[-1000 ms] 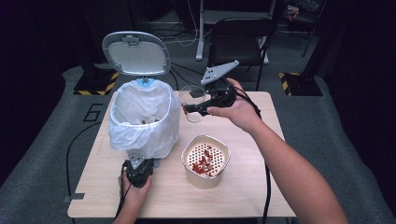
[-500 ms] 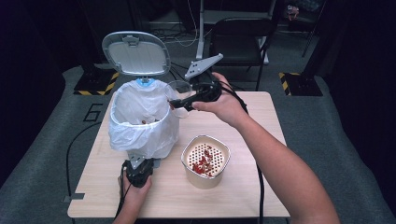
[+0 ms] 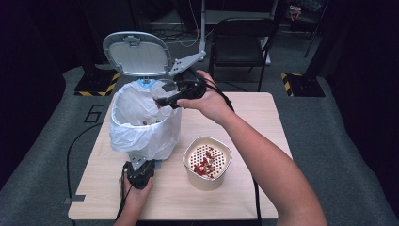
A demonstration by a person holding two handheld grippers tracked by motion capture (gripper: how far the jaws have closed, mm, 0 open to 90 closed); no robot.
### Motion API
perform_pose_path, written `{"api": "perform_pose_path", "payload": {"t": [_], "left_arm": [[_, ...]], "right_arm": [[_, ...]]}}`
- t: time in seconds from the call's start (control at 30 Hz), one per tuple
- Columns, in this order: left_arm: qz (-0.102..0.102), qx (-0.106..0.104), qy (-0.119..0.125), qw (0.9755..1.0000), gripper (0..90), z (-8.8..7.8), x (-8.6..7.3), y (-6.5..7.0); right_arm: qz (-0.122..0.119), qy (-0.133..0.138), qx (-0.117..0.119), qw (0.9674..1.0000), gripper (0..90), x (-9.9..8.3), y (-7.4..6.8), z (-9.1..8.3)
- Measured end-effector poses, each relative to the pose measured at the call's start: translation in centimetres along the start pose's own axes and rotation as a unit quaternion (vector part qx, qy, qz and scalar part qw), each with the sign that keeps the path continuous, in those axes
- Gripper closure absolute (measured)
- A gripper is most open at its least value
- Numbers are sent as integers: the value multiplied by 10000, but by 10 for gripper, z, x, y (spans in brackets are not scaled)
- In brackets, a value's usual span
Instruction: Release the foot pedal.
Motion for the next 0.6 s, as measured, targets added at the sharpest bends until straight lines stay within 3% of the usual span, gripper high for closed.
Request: {"api": "perform_pose_path", "payload": {"t": [0.17,0.2,0.6], "left_arm": [[-7,-13,17,10000,694,0,0,0],[-96,-115,-13,9999,694,0,0,2],[-83,-85,-57,9999,694,-1,0,1]], "right_arm": [[-16,78,61,10000,432,5,0,10],[-20,77,57,10000,432,6,0,15],[-5,-21,-12,10000,428,10,0,44]]}}
Point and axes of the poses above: each handheld gripper's, and its own axes: z roughly forward along the jaws, x roughly out of its top, y roughly to its right, the point moved 5 cm from there along z, roughly forward along the jaws
